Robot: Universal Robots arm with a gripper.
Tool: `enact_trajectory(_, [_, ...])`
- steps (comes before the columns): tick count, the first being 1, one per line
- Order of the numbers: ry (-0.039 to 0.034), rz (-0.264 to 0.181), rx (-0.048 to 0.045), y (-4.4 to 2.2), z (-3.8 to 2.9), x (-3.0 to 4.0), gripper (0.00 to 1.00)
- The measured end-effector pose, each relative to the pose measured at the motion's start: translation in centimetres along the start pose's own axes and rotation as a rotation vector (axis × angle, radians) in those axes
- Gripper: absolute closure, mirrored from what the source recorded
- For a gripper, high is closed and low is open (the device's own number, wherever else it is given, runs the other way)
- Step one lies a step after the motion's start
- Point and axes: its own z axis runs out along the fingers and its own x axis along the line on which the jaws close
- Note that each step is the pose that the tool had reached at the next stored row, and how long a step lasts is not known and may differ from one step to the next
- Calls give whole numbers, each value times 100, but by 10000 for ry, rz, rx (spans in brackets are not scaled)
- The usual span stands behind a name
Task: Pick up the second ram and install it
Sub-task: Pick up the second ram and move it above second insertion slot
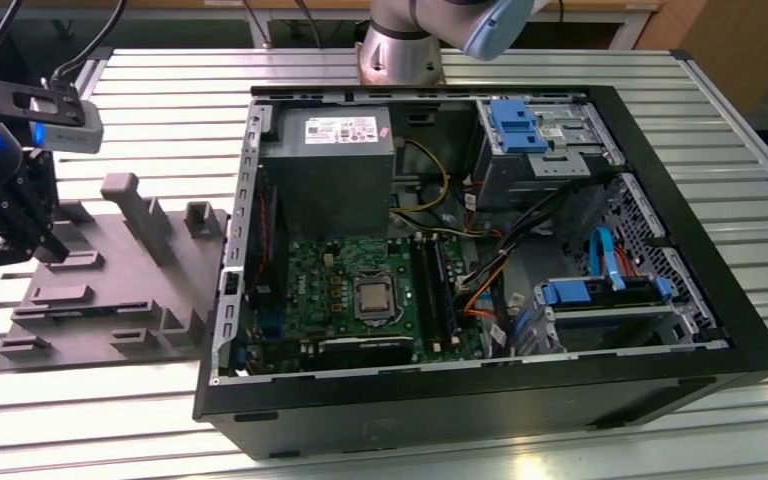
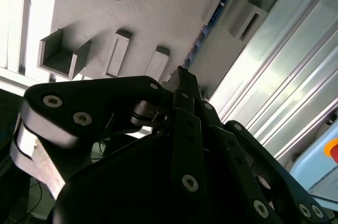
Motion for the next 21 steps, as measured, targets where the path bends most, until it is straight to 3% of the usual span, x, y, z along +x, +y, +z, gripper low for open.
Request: enact_trajectory(21, [1, -6, -1, -7, 117, 16, 89])
